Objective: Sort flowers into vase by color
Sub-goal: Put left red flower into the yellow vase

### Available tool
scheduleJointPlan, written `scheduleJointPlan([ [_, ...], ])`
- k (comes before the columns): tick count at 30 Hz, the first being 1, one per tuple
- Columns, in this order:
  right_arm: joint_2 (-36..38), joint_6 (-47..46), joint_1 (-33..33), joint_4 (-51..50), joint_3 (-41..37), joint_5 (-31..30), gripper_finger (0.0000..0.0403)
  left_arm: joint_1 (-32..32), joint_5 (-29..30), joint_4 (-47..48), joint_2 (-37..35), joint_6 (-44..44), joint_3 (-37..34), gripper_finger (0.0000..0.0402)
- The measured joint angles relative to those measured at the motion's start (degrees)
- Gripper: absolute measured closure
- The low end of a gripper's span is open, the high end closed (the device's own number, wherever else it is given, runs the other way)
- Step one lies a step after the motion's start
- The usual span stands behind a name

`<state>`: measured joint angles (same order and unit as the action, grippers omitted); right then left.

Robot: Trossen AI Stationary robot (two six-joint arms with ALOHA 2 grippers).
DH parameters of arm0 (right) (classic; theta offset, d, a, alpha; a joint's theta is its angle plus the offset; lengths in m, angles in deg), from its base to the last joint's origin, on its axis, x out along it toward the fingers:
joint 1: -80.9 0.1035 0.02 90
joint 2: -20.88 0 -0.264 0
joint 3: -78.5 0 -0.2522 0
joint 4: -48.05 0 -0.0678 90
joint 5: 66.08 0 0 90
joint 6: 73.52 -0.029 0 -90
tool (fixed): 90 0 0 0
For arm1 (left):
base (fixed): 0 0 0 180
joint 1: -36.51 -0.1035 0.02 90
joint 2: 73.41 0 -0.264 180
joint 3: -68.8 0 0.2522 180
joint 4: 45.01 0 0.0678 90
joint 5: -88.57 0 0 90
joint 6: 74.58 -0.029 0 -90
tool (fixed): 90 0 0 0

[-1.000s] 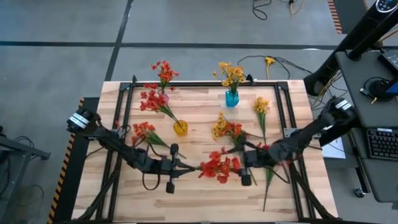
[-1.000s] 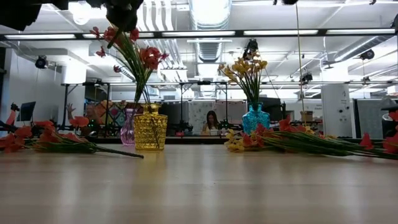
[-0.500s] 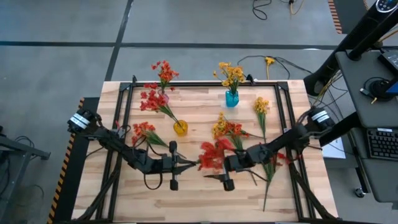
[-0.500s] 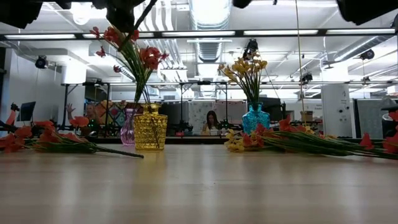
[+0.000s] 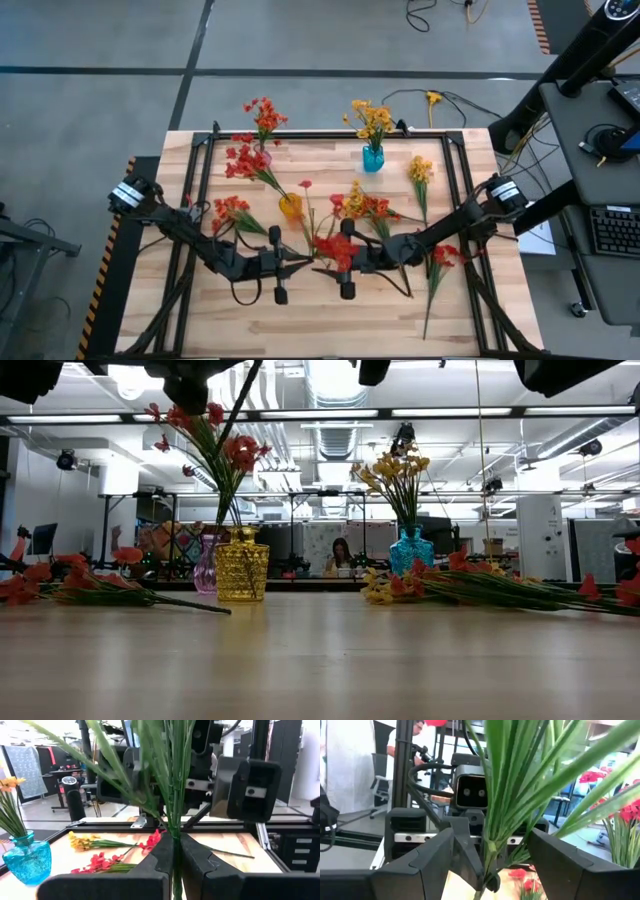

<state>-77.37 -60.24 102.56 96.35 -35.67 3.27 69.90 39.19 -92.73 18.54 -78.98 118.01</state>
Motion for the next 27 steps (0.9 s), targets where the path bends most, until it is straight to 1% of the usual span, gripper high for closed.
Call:
scheduleJointPlan([
  [4, 0.0, -0.6, -0.4, -0.2, 0.2, 0.0, 0.0178, 0.0, 0.0, 0.5, 0.4, 0.4, 0.1, 0.0396],
  [8, 0.0, -1.3, -0.9, -0.2, 0.3, 0.0, 0.0213, 0.0, -0.1, 0.6, 1.1, 0.5, 0.1, 0.0396],
  [18, 0.0, -1.3, -1.1, -0.1, 0.3, 0.1, 0.0327, 0.0, -0.1, 0.7, 1.4, 1.3, 0.1, 0.0395],
  [22, 0.0, -1.8, -1.1, -0.5, 0.3, 1.7, 0.0367, 0.0, 0.0, 0.9, 1.4, 1.8, 0.1, 0.0394],
  [25, 0.0, -1.9, -1.1, -0.5, 0.3, 2.8, 0.0385, 0.0, 0.2, 1.0, 1.4, 2.1, 0.1, 0.0394],
  [27, 0.0, -2.1, -1.1, -0.5, 0.3, 2.7, 0.0386, 0.0, 1.1, 1.1, 1.4, 2.7, 0.1, 0.0389],
])
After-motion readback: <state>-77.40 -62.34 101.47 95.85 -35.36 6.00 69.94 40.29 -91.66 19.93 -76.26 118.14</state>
